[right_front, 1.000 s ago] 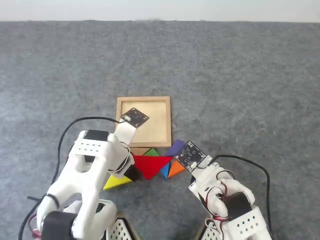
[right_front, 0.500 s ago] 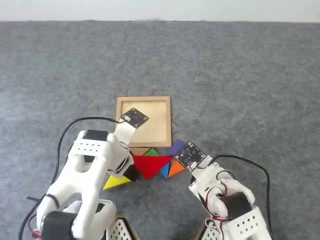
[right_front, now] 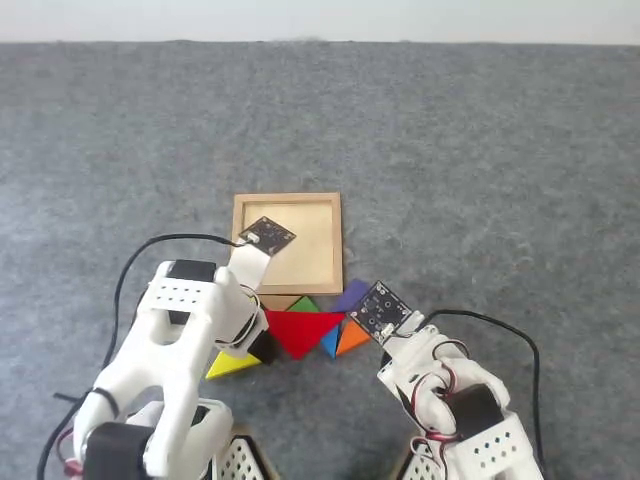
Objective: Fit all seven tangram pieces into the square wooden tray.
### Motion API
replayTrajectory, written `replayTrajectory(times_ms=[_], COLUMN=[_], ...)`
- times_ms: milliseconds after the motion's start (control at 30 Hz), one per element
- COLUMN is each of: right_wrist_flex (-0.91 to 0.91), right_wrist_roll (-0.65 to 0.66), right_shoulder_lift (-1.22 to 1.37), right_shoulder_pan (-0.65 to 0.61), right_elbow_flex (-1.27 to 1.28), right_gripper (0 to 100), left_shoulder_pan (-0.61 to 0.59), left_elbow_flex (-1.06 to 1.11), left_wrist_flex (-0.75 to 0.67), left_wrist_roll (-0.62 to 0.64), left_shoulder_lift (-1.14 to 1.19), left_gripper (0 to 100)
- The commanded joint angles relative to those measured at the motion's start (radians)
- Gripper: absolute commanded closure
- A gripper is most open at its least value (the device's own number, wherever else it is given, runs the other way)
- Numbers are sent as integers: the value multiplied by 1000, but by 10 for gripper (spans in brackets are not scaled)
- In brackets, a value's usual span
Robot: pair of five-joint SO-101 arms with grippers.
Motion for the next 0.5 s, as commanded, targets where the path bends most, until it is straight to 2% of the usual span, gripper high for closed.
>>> replayTrajectory(times_ms=[0,233,467], right_wrist_flex=[2,2,2], right_wrist_roll=[-9,-9,-9], right_shoulder_lift=[-19,-19,-19], right_shoulder_pan=[-7,-7,-7], right_elbow_flex=[17,17,17], right_gripper=[991,991,991], left_shoulder_pan=[32,110,-64], left_elbow_flex=[-31,-12,8], left_wrist_flex=[14,-26,-38], left_wrist_roll=[57,121,43], left_shoulder_lift=[2,2,2], left_gripper=[702,708,715])
